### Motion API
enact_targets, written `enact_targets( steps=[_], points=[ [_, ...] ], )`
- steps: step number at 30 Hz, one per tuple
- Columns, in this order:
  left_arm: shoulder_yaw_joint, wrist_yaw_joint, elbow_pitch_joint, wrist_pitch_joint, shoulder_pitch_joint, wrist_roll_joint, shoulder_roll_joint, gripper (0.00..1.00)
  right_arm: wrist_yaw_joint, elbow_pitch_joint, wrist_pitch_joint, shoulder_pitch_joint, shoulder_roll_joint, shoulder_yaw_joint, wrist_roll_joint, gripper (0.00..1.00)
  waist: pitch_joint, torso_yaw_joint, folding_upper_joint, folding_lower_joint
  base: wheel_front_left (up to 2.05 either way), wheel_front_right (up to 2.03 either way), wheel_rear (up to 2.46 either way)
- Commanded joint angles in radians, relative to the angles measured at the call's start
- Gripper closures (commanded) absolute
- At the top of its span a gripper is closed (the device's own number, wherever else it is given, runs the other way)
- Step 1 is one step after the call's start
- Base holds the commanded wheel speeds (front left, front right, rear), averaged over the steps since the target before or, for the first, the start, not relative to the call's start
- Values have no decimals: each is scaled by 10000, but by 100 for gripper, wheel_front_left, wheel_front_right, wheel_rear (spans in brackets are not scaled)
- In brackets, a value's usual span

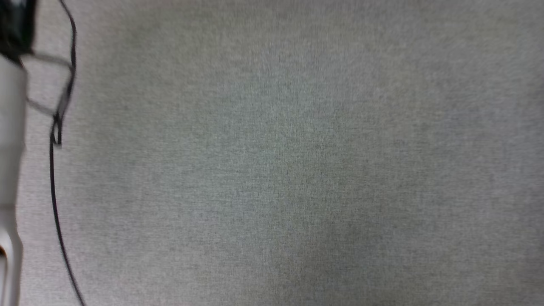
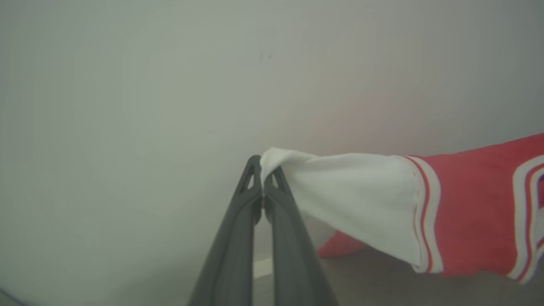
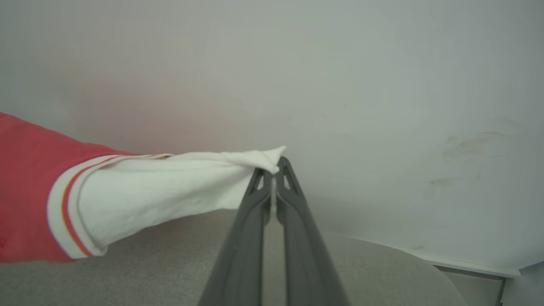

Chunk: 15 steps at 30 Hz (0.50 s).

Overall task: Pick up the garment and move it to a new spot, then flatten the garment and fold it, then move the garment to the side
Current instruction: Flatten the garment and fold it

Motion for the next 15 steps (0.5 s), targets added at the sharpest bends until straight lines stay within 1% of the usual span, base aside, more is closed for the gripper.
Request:
enact_targets(
  steps=[1,5,10,12,15],
  points=[
    [-23,4,79,-93,327,-45,105,100,-7,9,45,297,-133,22,99,100,-402,9,0,-1,0,0,0],
    [-205,-58,179,-162,1869,-157,362,100,-7,-12,534,1762,-319,204,689,100,-1203,-19,0,-1,0,0,0],
    [-229,7,-323,97,3788,-354,966,100,-10,-585,1420,3392,-626,221,1509,100,-2113,-102,0,-1,0,0,0],
    [-284,40,-653,312,4522,-407,1227,100,-12,-891,1738,4080,-751,173,1724,100,-2451,-131,0,-1,0,0,0],
    [-417,11,-1201,922,5641,-566,1652,100,-13,-1364,2195,5079,-924,28,2033,100,-2935,-173,0,-1,0,0,0]
  ],
)
